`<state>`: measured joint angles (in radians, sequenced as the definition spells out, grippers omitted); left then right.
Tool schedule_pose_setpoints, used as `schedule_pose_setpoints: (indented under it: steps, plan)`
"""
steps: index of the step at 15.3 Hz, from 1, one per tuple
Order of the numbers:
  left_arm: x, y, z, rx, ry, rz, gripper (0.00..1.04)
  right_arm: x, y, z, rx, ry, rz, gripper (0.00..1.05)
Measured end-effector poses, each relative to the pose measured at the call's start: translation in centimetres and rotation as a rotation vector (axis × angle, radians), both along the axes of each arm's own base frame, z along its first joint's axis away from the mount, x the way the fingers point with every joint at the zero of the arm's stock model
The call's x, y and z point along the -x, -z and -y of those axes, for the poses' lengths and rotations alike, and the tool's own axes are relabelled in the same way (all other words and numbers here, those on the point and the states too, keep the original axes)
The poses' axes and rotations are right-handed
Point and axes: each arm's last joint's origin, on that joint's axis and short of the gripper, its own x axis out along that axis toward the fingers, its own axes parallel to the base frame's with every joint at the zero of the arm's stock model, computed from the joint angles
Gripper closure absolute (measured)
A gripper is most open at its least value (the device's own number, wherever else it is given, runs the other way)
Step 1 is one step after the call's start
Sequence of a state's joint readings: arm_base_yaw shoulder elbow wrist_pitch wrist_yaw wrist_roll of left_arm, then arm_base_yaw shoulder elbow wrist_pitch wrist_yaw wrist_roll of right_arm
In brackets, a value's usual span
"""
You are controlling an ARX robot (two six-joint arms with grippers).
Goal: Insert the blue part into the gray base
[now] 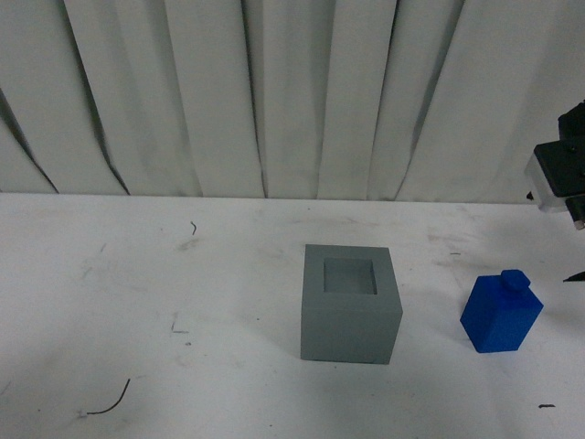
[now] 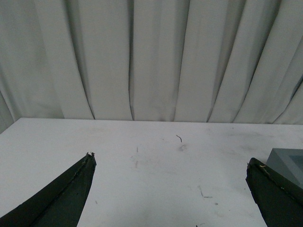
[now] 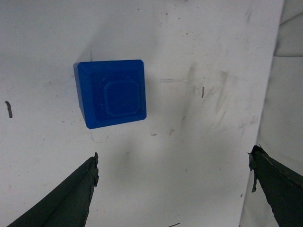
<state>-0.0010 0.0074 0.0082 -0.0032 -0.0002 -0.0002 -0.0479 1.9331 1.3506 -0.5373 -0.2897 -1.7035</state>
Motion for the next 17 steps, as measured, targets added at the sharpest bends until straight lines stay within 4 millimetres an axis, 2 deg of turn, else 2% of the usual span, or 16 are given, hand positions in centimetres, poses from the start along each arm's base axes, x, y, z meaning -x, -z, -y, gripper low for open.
schedule_pose_setpoints:
  steps: [3,6,10,17]
  plan:
    - [0.0,0.0,0.0,0.000,0.000,0.000,0.07,-0.7,1.2,-1.8,0.046,-0.027,-0.092,0.06]
    - [0.0,0.0,0.0,0.000,0.000,0.000,0.07,-0.9,3.0,-2.8,0.076,-0.040,-0.151,0.06]
    - [0.0,0.0,0.0,0.000,0.000,0.000,0.07,-1.3,4.9,-2.8,0.077,-0.029,-0.192,0.06]
    - [0.0,0.0,0.0,0.000,0.000,0.000,0.07,-1.4,5.9,-2.9,0.062,-0.023,-0.223,0.07]
